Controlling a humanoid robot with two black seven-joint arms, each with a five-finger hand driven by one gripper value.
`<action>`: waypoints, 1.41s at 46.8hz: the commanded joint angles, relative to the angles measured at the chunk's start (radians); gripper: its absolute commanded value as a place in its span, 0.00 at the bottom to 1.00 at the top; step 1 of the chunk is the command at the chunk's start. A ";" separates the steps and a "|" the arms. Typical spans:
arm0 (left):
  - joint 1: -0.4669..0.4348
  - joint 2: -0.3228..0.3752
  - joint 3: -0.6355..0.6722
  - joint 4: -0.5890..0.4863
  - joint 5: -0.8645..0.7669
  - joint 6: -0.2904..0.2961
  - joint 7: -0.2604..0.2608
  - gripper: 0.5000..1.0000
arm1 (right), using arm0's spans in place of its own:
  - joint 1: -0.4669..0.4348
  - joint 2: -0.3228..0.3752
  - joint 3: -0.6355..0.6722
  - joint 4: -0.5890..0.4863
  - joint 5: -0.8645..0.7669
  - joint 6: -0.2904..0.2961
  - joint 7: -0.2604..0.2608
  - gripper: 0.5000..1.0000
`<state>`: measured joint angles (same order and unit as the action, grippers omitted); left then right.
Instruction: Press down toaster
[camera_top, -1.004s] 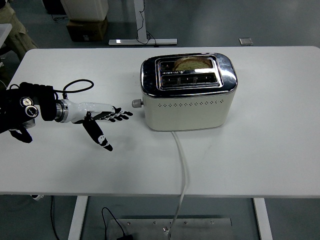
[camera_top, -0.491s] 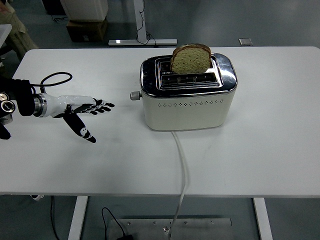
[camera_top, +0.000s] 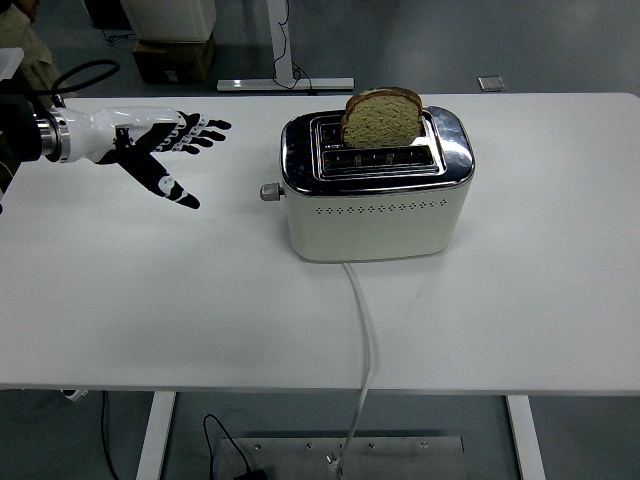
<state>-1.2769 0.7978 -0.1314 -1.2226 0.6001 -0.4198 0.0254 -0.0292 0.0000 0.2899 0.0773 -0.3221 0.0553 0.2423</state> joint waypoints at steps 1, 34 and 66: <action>-0.010 -0.009 -0.007 0.005 -0.043 0.006 -0.002 1.00 | 0.000 0.000 0.000 0.001 0.002 0.000 0.000 1.00; 0.001 -0.322 -0.376 0.370 -0.347 0.101 -0.033 1.00 | 0.003 0.000 -0.003 0.001 0.000 0.000 0.000 1.00; 0.336 -0.338 -0.485 0.506 -0.737 0.110 -0.159 1.00 | 0.005 0.000 -0.003 0.002 0.000 0.001 0.000 1.00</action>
<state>-0.9695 0.4720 -0.6072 -0.7160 -0.1361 -0.3136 -0.1339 -0.0249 0.0000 0.2868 0.0802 -0.3227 0.0566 0.2424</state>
